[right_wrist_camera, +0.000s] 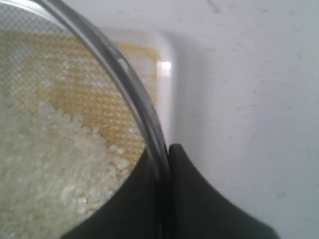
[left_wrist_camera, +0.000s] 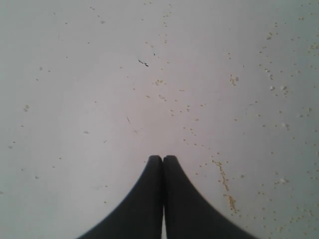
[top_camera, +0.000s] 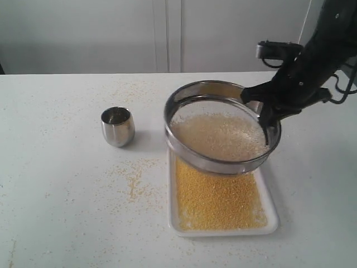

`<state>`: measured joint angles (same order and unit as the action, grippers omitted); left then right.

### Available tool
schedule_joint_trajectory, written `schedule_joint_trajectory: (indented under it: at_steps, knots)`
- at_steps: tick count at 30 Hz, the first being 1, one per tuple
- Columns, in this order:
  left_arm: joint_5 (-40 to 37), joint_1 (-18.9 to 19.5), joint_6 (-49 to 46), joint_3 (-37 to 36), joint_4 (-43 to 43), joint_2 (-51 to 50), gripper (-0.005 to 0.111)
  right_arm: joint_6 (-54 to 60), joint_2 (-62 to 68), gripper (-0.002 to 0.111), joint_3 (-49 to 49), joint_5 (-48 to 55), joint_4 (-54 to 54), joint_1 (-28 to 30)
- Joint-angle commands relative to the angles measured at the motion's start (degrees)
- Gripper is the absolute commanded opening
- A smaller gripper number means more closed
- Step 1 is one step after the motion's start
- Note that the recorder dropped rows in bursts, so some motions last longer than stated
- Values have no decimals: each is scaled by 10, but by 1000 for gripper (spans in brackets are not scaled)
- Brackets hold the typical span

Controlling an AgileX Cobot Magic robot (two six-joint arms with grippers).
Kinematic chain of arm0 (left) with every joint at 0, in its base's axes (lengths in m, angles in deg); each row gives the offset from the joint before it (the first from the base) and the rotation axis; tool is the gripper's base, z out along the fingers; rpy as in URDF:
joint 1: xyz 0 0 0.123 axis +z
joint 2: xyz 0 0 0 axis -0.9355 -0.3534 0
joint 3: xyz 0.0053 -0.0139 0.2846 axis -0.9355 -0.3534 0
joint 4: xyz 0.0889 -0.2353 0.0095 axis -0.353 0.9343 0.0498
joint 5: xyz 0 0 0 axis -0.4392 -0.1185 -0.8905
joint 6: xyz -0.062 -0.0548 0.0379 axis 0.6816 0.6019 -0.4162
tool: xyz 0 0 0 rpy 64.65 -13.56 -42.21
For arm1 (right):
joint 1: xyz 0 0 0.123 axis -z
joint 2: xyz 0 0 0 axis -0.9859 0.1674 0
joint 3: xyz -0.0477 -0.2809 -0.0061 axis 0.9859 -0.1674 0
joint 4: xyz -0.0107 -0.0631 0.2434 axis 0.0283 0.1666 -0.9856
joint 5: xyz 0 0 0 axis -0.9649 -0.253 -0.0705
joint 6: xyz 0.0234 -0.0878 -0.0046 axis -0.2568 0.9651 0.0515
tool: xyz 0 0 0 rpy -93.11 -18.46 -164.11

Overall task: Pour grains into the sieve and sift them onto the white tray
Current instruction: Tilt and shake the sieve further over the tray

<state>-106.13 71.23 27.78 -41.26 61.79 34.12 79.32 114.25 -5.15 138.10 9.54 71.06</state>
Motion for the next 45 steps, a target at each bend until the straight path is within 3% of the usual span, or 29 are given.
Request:
schedule_joint_trajectory:
  at_steps: [1, 4, 6, 9, 10, 13, 14, 15, 17, 18, 19, 20, 22, 23, 24, 27, 28, 29, 31, 32, 35, 36, 37, 39, 40, 41, 44, 45]
  knots:
    - [-6, 2, 1, -4, 3, 5, 0, 170, -12, 0, 0, 60, -33, -28]
    - [-6, 2, 1, -4, 3, 5, 0, -194, -12, 0, 0, -23, 131, 5]
    - [-6, 2, 1, -4, 3, 5, 0, -146, -11, 0, 0, 0, 110, 6]
    - [-6, 2, 1, -4, 3, 5, 0, 134, -7, 0, 0, 112, 30, -22]
    - [-6, 2, 1, -4, 3, 5, 0, 168, -7, 0, 0, 113, 42, -25]
    - [-6, 2, 1, -4, 3, 5, 0, -204, -10, 0, -2, 2, 158, -11]
    - [-6, 2, 1, -4, 3, 5, 0, -210, -13, 0, -5, -16, 140, -11]
    - [-6, 2, 1, -4, 3, 5, 0, -140, -13, 0, -8, -24, 97, -20]
    - [-6, 2, 1, -4, 3, 5, 0, 132, -11, 0, -9, 48, -20, -47]
    - [-6, 2, 1, -4, 3, 5, 0, 226, -11, 0, -9, 70, -20, -57]
    - [-6, 2, 1, -4, 3, 5, 0, 187, -11, 0, -11, 48, 25, -58]
    - [-6, 2, 1, -4, 3, 5, 0, 71, -12, 0, -13, 1, 101, -53]
    - [-6, 2, 1, -4, 3, 5, 0, -251, -13, 0, -20, -32, 221, -38]
    - [-6, 2, 1, -4, 3, 5, 0, -272, -13, 0, -25, -39, 215, -38]
    - [-6, 2, 1, -4, 3, 5, 0, -209, -13, 0, -30, -45, 183, -41]
    - [-6, 2, 1, -4, 3, 5, 0, 228, -6, 0, -33, 52, 40, -64]
    - [-6, 2, 1, -4, 3, 5, 0, 219, -6, 0, -38, 58, 60, -64]
    - [-6, 2, 1, -4, 3, 5, 0, 116, -7, 0, -38, 8, 104, -56]
    - [-6, 2, 1, -4, 3, 5, 0, -204, -8, 0, -39, -54, 151, -39]
    - [-6, 2, 1, -4, 3, 5, 0, -195, -8, 0, -41, -61, 130, -37]
    - [-6, 2, 1, -4, 3, 5, 0, 219, -5, 0, -40, 15, -36, -61]
    - [-6, 2, 1, -4, 3, 5, 0, 283, -6, 0, -40, 43, -46, -61]
    - [-6, 2, 1, -4, 3, 5, 0, 201, -6, 0, -40, 13, -20, -52]
    - [-6, 2, 1, -4, 3, 5, 0, -96, -6, 0, -40, -74, 51, -24]
    - [-6, 2, 1, -4, 3, 5, 0, -190, -6, 0, -41, -79, 64, -16]
    - [-6, 2, 1, -4, 3, 5, 0, -165, -6, 0, -41, -77, 50, -17]
    - [-6, 2, 1, -4, 3, 5, 0, 245, -5, 0, -41, 43, -52, -41]
    - [-6, 2, 1, -4, 3, 5, 0, 273, -7, 0, -41, 60, -34, -43]
